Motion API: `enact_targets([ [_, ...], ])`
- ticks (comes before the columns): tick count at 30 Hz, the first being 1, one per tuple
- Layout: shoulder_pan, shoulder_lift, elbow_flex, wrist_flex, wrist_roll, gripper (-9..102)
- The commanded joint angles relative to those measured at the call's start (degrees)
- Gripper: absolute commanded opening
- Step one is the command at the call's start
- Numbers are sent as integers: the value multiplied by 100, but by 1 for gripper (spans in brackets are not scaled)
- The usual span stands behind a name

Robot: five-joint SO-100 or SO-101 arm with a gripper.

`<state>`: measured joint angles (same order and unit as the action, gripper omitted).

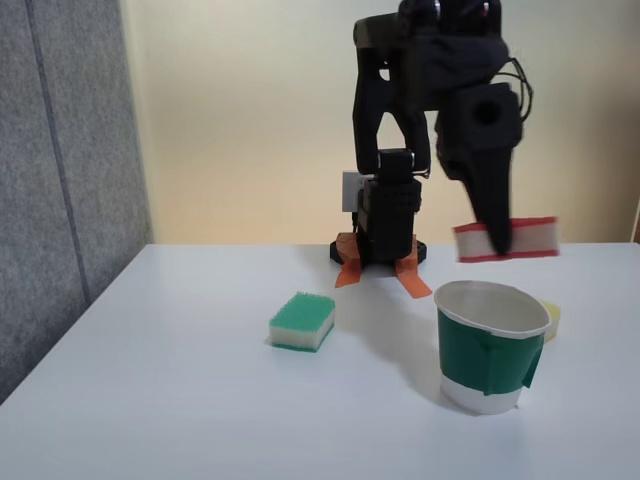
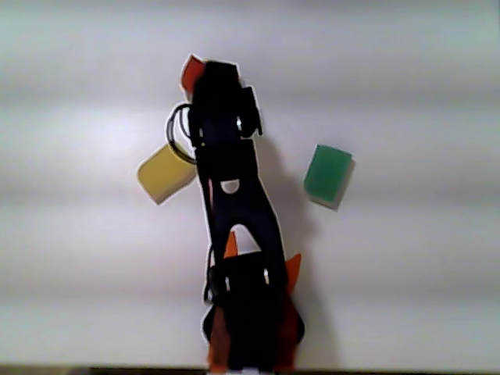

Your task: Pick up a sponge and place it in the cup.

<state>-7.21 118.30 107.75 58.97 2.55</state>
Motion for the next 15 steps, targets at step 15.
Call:
enact_targets([
  [15,-53,-88,246,-1204,396,36],
])
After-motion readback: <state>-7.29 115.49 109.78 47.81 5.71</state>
